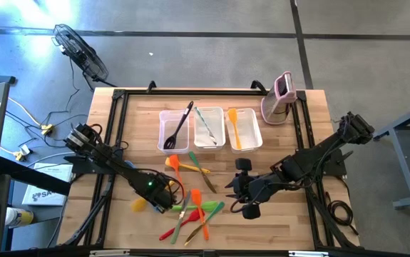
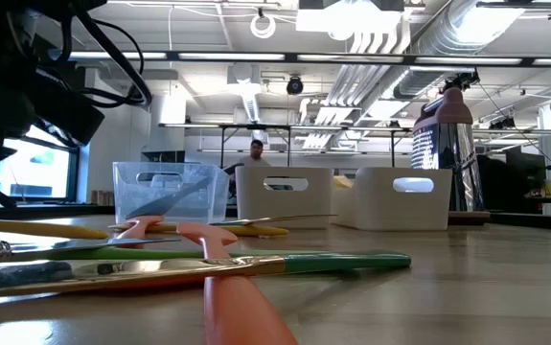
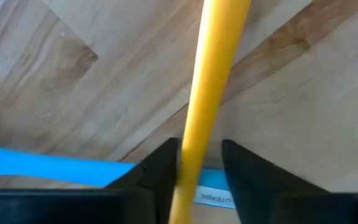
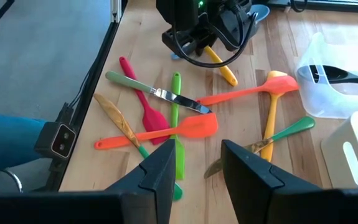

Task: Pick & Place Kitchen Items
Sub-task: Put the bottom yellow spatula into the right white bin

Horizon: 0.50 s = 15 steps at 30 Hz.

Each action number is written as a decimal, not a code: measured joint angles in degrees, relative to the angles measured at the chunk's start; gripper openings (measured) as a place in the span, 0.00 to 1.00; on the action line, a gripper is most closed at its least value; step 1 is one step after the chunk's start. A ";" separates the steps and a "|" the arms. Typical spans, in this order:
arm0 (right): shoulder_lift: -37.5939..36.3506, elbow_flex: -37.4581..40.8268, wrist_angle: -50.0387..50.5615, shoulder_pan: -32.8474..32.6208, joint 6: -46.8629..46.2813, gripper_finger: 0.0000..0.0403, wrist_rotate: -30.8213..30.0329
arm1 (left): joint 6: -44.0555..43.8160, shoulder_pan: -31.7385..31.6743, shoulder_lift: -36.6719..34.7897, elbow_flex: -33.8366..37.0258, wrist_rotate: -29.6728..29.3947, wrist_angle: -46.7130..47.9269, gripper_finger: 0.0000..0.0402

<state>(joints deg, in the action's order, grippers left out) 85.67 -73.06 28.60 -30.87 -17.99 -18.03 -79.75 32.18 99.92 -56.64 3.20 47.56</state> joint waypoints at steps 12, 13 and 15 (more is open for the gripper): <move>0.00 -0.01 0.08 0.00 0.00 0.29 0.10 | 3.66 0.17 0.37 -1.75 -4.24 1.43 0.05; 0.00 0.00 0.08 0.00 0.01 0.30 0.11 | 4.08 0.18 0.46 -2.46 -6.33 3.49 0.04; 0.00 -0.01 0.06 -0.05 0.01 0.30 0.16 | 4.79 -0.01 0.48 -4.61 -8.19 7.59 0.02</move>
<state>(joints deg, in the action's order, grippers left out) 85.67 -73.07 28.66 -30.92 -17.98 -17.87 -74.96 32.17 100.39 -61.25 -4.99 55.15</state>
